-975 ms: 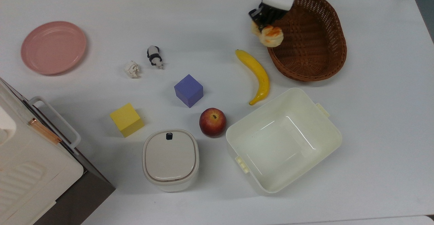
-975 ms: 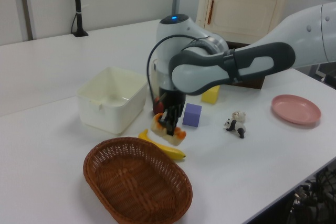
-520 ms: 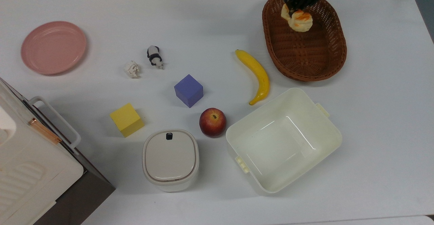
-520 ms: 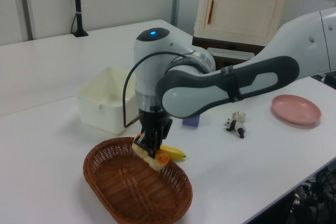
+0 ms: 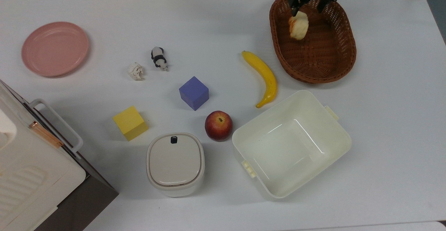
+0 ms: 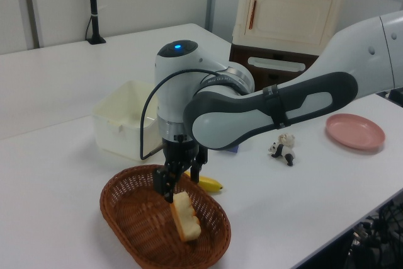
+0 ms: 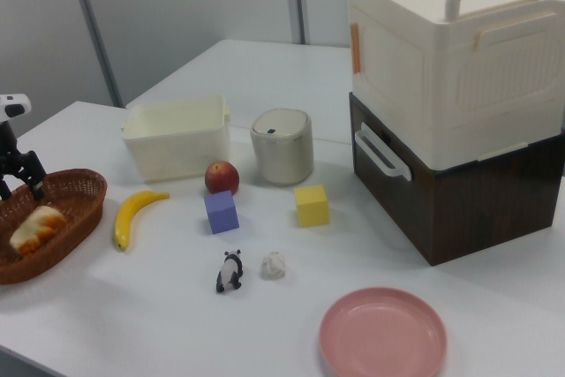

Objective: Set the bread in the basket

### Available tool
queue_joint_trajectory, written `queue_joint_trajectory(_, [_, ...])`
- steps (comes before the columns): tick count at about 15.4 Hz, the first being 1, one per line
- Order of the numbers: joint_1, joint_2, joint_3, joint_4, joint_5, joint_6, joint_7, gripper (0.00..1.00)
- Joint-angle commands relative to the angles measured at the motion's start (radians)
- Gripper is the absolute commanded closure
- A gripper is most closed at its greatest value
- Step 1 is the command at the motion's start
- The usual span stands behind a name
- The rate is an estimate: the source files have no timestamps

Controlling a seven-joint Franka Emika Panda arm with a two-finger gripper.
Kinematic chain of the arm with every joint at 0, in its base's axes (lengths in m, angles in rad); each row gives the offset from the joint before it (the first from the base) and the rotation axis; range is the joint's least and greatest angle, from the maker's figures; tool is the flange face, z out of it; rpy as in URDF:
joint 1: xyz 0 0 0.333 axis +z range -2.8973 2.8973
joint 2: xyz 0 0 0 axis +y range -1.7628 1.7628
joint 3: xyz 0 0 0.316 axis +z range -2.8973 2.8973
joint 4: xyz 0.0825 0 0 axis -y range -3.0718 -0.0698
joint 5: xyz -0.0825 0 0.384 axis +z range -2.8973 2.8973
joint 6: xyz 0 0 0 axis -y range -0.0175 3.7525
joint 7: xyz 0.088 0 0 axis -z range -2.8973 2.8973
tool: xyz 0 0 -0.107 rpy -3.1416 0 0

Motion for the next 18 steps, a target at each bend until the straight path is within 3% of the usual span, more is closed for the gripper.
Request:
queue_joint_trajectory(1, [-0.005, -0.006, -0.008, 0.008, 0.004, -0.006, 0.01, 0.0])
queue_joint_trajectory(3, [-0.025, -0.016, -0.033, 0.022, -0.009, -0.017, 0.01, 0.0])
queue_joint_trajectory(5, [-0.028, -0.023, -0.094, 0.045, -0.048, -0.029, 0.007, 0.0])
queue_joint_trajectory(14, [-0.068, -0.059, -0.346, 0.235, -0.051, -0.176, -0.031, 0.0])
queue_joint_trajectory(18, [-0.121, -0.085, -0.381, 0.321, -0.037, -0.351, -0.198, 0.0])
